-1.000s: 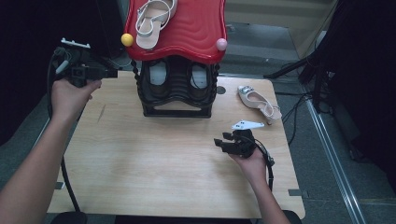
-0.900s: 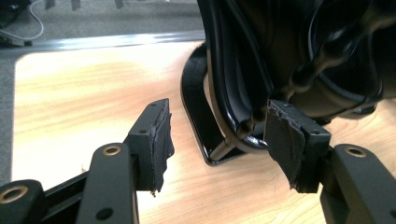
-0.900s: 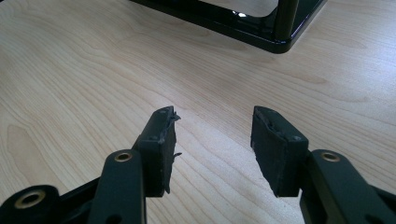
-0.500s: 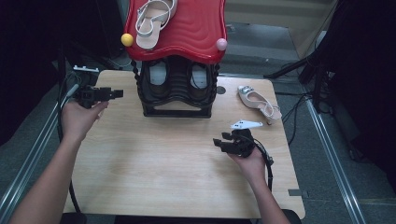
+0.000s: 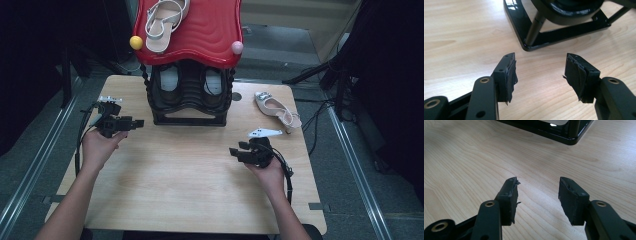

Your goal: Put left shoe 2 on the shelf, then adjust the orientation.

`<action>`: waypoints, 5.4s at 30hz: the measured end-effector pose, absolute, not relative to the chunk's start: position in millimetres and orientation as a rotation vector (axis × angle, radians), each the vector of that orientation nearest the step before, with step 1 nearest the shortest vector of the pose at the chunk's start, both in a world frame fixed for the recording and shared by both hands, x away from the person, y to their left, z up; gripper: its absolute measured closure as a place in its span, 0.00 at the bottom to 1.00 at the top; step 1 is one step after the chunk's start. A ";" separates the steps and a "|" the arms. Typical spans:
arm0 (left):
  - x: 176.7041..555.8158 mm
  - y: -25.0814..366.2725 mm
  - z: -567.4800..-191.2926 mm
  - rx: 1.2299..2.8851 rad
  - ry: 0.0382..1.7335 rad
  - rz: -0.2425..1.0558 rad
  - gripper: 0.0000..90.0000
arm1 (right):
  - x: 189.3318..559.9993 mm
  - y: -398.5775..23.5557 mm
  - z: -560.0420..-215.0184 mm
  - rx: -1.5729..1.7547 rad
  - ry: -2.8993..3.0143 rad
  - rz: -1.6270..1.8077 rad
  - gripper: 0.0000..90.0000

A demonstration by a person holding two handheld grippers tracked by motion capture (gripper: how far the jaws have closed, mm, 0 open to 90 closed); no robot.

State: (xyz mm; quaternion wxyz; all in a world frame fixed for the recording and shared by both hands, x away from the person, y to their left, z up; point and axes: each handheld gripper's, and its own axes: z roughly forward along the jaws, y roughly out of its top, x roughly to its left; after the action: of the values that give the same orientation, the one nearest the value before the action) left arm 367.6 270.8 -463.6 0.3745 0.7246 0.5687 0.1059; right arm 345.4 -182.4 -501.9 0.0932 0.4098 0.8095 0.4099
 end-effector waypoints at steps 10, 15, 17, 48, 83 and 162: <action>347.4 258.2 -480.3 1.907 1.422 0.304 0.49 | 347.6 -183.2 -503.5 1.241 2.414 1.206 0.56; 340.1 254.2 -488.8 1.915 1.398 0.286 0.48 | 348.3 -184.0 -502.8 1.236 2.411 1.209 0.56; 337.5 252.5 -492.4 1.909 1.390 0.276 0.47 | 348.5 -184.8 -502.6 1.242 2.410 1.210 0.56; 326.2 245.7 -510.8 1.929 1.304 0.236 0.43 | 360.3 -214.3 -497.5 1.343 2.357 1.198 0.84; 327.6 245.8 -512.8 1.938 1.280 0.162 0.43 | 438.6 -283.5 -452.7 1.487 2.107 1.154 1.00; 331.1 251.9 -515.1 1.928 1.292 0.155 0.42 | 483.2 -272.6 -460.3 1.663 2.014 1.073 0.79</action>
State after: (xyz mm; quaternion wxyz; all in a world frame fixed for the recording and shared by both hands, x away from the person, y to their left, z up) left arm 331.1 251.9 -515.1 0.3966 0.7610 0.5097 0.0610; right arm 483.2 -272.6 -460.3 0.1585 0.5814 0.7043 0.3751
